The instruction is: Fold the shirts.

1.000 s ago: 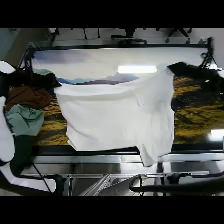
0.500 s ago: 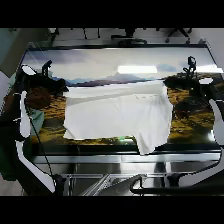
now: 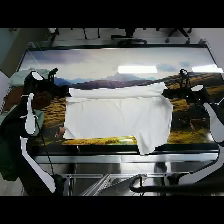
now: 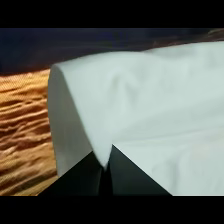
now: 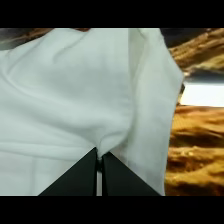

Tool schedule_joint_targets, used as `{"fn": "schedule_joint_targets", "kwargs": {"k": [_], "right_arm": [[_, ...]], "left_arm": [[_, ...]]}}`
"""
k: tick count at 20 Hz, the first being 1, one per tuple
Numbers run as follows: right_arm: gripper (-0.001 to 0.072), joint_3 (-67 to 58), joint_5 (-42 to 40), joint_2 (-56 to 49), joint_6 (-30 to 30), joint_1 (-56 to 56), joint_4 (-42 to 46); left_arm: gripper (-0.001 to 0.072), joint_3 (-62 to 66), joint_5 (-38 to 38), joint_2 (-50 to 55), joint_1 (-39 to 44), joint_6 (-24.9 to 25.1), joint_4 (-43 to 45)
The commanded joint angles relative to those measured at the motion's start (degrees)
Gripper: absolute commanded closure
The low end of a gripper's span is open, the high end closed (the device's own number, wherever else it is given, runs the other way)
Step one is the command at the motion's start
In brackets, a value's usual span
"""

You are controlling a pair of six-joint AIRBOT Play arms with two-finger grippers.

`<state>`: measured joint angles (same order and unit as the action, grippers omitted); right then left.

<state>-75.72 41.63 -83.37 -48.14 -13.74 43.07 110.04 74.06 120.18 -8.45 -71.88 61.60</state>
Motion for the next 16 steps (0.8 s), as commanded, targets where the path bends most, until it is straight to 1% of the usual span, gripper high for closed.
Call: {"fn": "schedule_joint_targets", "kwargs": {"k": [1,2,3,4,5,6,7,8,10,11,12,14,16], "right_arm": [[0.0690,0.15,-0.44,-0.28,-0.35,0.24,0.46],[0.0689,0.15,-0.17,-0.04,-0.35,0.24,0.46],[0.0688,0.15,0.70,0.31,-0.35,0.26,0.46],[0.0611,0.13,2.34,1.14,-0.35,0.26,0.44],[0.0431,0.09,4.09,2.34,-0.35,0.24,0.46],[0.0380,0.09,6.10,4.24,-0.39,-0.09,0.61],[0.0379,0.09,9.18,7.23,-1.49,-1.05,1.36],[0.0380,0.09,12.11,10.36,-4.85,-2.45,3.63],[0.0379,0.66,18.86,16.41,-13.44,-6.43,11.23],[0.0359,2.36,21.94,19.34,-16.41,-8.68,14.38],[0.0328,4.92,24.06,21.90,-17.99,-10.82,16.81],[0.0328,11.67,27.15,26.86,-19.61,-15.67,19.56],[0.0326,18.01,27.93,30.82,-21.31,-20.50,19.41]], "left_arm": [[0.0697,0.52,-1.66,0.68,0.31,1.60,0.37],[0.0697,1.27,-1.51,0.68,0.31,1.53,0.35],[0.0637,2.62,-0.46,0.68,0.31,1.31,0.35],[0.0380,4.13,1.18,0.66,0.31,0.70,0.28],[0.0137,6.32,3.78,0.66,0.31,-0.61,0.37],[0.0112,8.50,6.78,0.48,-0.09,-2.69,0.37],[0.0112,9.81,9.68,-0.48,-0.72,-4.85,0.33],[0.0112,9.27,12.04,-2.32,-1.66,-6.05,0.33],[0.0113,2.08,15.06,-8.02,-4.20,-7.19,0.26],[0.0112,-4.11,16.55,-11.61,-5.66,-7.28,0.26],[0.0112,-11.98,17.07,-15.69,-7.15,-6.99,0.26],[0.0112,-28.79,15.34,-23.87,-9.84,-4.20,0.28],[0.0112,-43.39,11.47,-30.45,-12.33,-2.01,0.24]]}}
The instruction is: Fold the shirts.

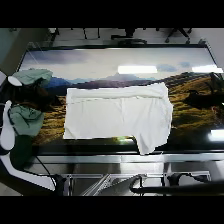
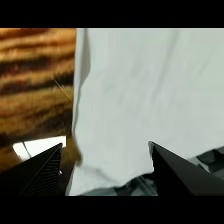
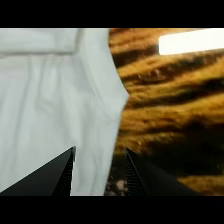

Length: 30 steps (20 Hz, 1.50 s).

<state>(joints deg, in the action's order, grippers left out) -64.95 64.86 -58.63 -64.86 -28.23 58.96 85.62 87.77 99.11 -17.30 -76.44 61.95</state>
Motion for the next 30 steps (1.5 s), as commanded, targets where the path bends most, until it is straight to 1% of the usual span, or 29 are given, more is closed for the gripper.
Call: {"fn": "schedule_joint_targets", "kwargs": {"k": [1,3,4,7,8,9,10,11,12,13,14,15,17,20,23,25,26,28,29,30], "right_arm": [[0.0327,9.92,4.66,7.65,-4.61,-7.80,3.19],[0.0327,13.31,5.73,9.27,-4.63,-9.29,2.58],[0.0326,14.23,6.78,9.51,-4.68,-9.35,2.54],[0.0323,17.05,9.18,9.49,-5.51,-9.33,0.68],[0.0310,18.32,9.84,9.51,-5.49,-9.33,-0.52],[0.0275,19.74,10.43,9.51,-5.49,-9.29,-1.70],[0.0155,21.24,10.86,9.53,-5.49,-9.27,-2.80],[0.0110,22.75,11.13,9.60,-5.46,-9.27,-4.11],[0.0111,24.33,11.04,9.64,-5.20,-9.03,-5.22],[0.0111,25.90,11.04,9.62,-4.35,-8.28,-5.55],[0.0111,27.43,10.88,9.62,-3.93,-7.26,-5.57],[0.0111,28.81,10.60,9.60,-3.93,-6.08,-5.66],[0.0112,31.17,8.85,9.38,-3.89,-3.21,-5.66],[0.0113,32.96,8.50,7.61,-3.91,1.33,-5.66],[0.0112,33.38,6.95,5.49,-3.91,4.87,-6.16],[0.0113,33.35,3.89,5.01,-1.79,6.12,-9.27],[0.0128,33.35,3.50,5.01,-0.59,6.27,-11.78],[0.0368,33.35,6.47,5.05,4.33,6.27,-18.71],[0.0412,33.35,9.53,5.07,6.16,6.27,-21.38],[0.0533,33.35,12.72,5.20,7.06,6.27,-22.91]], "left_arm": [[0.0112,-25.11,-4.37,-11.80,-4.50,3.48,-0.13],[0.0112,-35.32,-9.18,-15.32,-5.66,6.10,-0.61],[0.0112,-38.32,-11.63,-16.15,-5.60,7.43,-1.97],[0.0113,-42.93,-18.16,-16.44,-5.57,13.84,-12.28],[0.0113,-43.17,-19.26,-15.76,-5.60,15.26,-14.53],[0.0113,-43.10,-19.74,-14.73,-5.60,15.91,-15.69],[0.0113,-43.10,-19.93,-13.90,-5.60,15.96,-15.61],[0.0114,-43.10,-19.78,-13.14,-5.60,16.06,-15.63],[0.0139,-43.10,-19.61,-12.52,-5.57,16.41,-15.76],[0.0384,-43.10,-19.47,-12.26,-5.60,16.48,-15.76],[0.0647,-43.10,-19.19,-12.37,-5.60,17.07,-16.22],[0.0694,-43.10,-18.69,-12.74,-5.60,18.60,-17.68],[0.0695,-43.08,-18.97,-14.60,-5.60,19.04,-20.52],[0.0695,-42.53,-19.04,-17.99,-5.60,18.97,-21.46],[0.0695,-39.74,-16.04,-19.96,-5.60,18.95,-21.49],[0.0695,-38.29,-14.67,-20.79,-5.60,18.25,-21.51],[0.0695,-38.12,-14.32,-21.24,-5.60,18.12,-21.51],[0.0695,-38.16,-14.19,-22.45,-5.60,17.66,-21.46],[0.0696,-38.18,-14.03,-23.06,-5.60,16.68,-21.20],[0.0696,-38.18,-13.31,-23.78,-5.60,16.00,-20.72]]}}
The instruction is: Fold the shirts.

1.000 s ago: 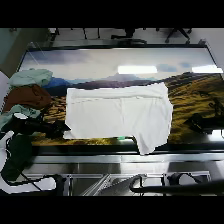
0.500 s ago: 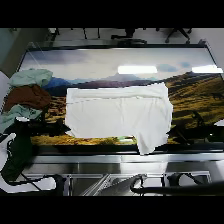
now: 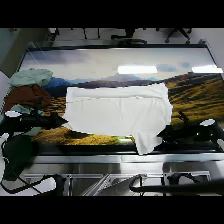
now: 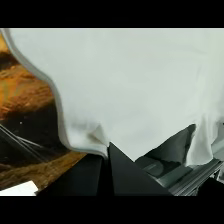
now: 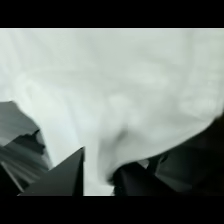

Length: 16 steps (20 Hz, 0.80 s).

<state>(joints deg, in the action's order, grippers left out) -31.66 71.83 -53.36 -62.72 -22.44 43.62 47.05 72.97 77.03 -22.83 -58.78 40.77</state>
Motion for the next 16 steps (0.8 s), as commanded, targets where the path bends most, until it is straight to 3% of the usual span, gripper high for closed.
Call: {"fn": "schedule_joint_targets", "kwargs": {"k": [1,2,6,8,11,16], "right_arm": [[0.0633,0.07,8.63,0.57,5.35,0.44,-7.67],[0.0689,0.07,9.94,1.92,4.76,0.24,-5.81],[0.0689,0.07,7.58,10.88,-7.91,-3.32,15.54],[0.0688,0.07,6.38,15.67,-13.05,-5.07,19.78],[0.0689,-0.79,6.05,19.10,-9.57,-5.68,13.79],[0.0688,-11.93,-0.02,12.68,4.66,-5.51,-11.80]], "left_arm": [[0.0697,0.42,2.27,-2.45,-0.07,-2.51,1.64],[0.0697,0.42,2.75,-3.26,-0.07,-4.39,4.04],[0.0697,-1.20,4.87,-8.07,-0.22,-13.18,21.75],[0.0698,-3.85,4.85,-10.56,-0.20,-15.45,27.19],[0.0698,-4.98,4.44,-12.13,0.17,-15.43,24.63],[0.0698,7.65,4.46,-6.93,6.51,-16.28,20.57]]}}
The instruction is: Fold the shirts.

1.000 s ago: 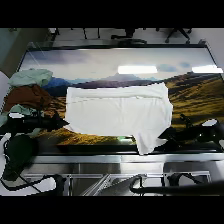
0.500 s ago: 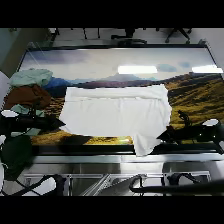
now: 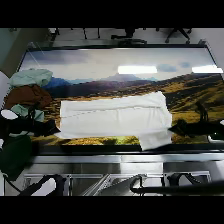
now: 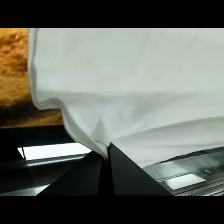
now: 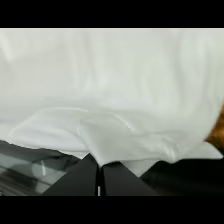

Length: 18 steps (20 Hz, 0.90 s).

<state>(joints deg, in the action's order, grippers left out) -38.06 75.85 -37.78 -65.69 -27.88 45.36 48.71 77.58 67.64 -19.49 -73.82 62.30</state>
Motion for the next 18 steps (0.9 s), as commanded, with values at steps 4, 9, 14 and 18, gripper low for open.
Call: {"fn": "schedule_joint_targets", "kwargs": {"k": [4,9,14,18], "right_arm": [[0.0687,-17.73,-10.34,-18.23,16.00,5.86,-20.11],[0.0683,-30.12,-18.08,-39.60,20.35,12.92,-19.96],[0.0455,-34.93,-20.96,-46.38,20.39,12.55,-17.29],[0.0054,-38.51,-16.83,-41.92,16.17,8.07,-2.45]], "left_arm": [[0.0697,19.15,-3.23,13.18,8.46,-2.73,-0.90],[0.0692,31.34,-5.86,28.28,11.08,-2.78,-1.05],[0.0555,43.04,-2.32,38.38,12.55,-3.74,-0.90],[0.0014,51.87,4.66,39.87,10.56,-6.54,-0.85]]}}
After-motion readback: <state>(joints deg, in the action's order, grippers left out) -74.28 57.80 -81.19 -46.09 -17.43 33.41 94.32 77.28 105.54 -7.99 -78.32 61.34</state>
